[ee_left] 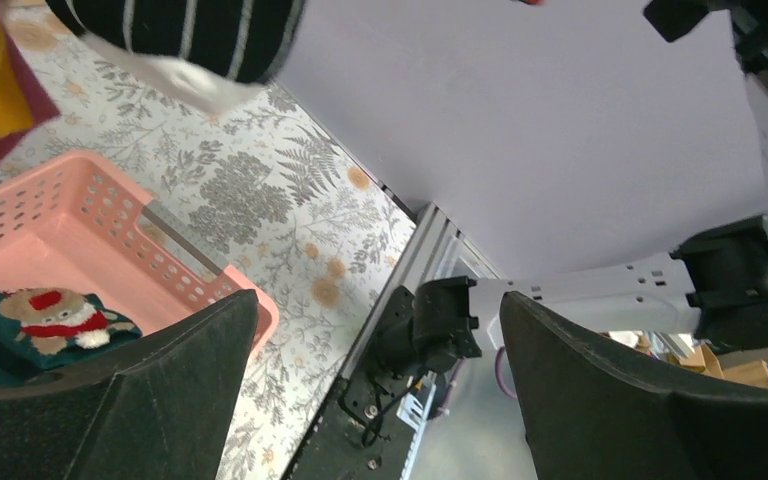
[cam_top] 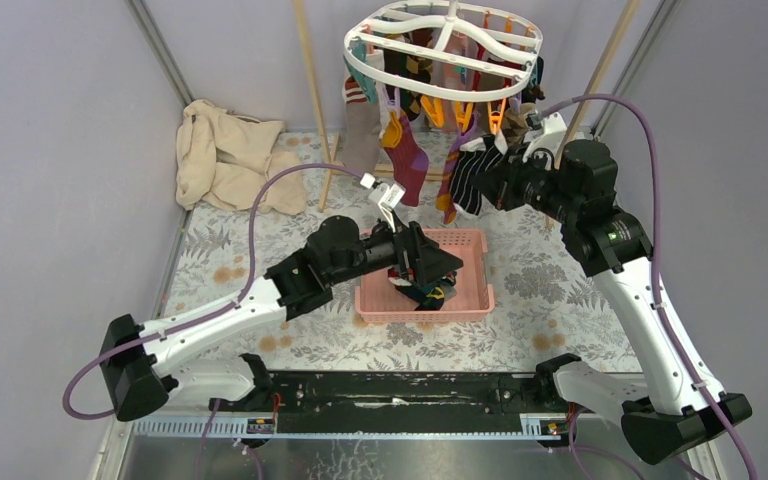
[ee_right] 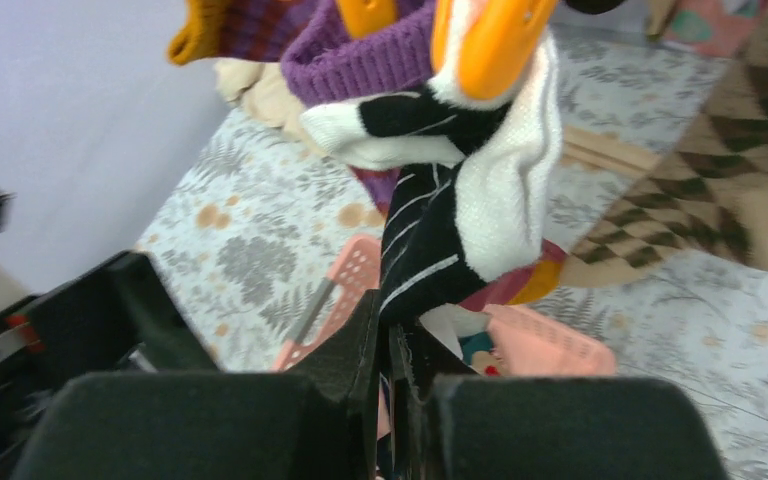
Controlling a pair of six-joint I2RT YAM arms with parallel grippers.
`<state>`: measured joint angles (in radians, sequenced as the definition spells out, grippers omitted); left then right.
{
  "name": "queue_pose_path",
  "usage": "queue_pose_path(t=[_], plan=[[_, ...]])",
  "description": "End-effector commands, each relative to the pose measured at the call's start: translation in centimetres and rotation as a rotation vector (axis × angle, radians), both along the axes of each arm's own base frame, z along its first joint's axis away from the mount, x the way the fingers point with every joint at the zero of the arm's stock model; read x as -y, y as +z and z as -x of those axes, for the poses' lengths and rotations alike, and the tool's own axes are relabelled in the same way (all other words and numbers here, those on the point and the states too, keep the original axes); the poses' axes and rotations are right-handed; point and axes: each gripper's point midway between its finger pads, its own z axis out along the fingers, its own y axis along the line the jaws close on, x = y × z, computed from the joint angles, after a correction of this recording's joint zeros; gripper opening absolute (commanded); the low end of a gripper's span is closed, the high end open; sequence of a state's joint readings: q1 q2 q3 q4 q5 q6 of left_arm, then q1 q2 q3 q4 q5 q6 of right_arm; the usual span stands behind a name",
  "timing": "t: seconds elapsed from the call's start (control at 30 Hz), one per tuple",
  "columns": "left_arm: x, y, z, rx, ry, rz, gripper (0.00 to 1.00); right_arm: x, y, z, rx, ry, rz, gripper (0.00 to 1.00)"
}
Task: Remove the socks clipped to the hanger
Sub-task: Remove the sock from the hanger.
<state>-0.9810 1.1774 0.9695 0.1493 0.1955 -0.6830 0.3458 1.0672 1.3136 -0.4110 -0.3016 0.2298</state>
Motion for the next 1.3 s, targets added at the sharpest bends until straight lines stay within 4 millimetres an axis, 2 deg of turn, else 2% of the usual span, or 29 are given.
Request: queue_pose_path(t=[0.0, 0.23, 0.37, 0.63, 1.0, 1.1, 1.27], plan=[[0.5, 1.5, -1.8, 0.091, 0.074, 0.108, 0.99, -2.6, 2.9, 2.5, 0.009, 0.172, -0.124, 0.08], [1.3, 0.5, -4.3, 0.114, 0.123, 0.118, 0.99, -4.2, 3.1, 3.6, -0.024, 0.266, -0.219, 0.08], [0.4, 0.7, -5.7, 0.089, 0.147, 0.210, 0.99, -4.5, 2.9, 3.7, -0.039, 0.284, -0.237, 0.08], [-1.7, 1.4, -6.8, 0.108, 0.207, 0.301, 0.99, -4.7, 2.1, 3.9, -0.062, 0.299, -0.235, 0.08], [-3.0, 1.8, -8.4, 0.111, 0.249, 0.374, 0.98, -5.3, 1.6, 4.0, -0.093, 0.331, -0.260, 0.08], [-3.3, 1.8, -8.8, 0.114, 0.251, 0.388, 0.88, -5.5, 1.4, 3.9, -0.105, 0.338, -0.267, 0.08], [-3.2, 2.0, -9.3, 0.113, 0.231, 0.397, 0.61, -5.8, 1.0, 3.8, -0.124, 0.355, -0.281, 0.08]])
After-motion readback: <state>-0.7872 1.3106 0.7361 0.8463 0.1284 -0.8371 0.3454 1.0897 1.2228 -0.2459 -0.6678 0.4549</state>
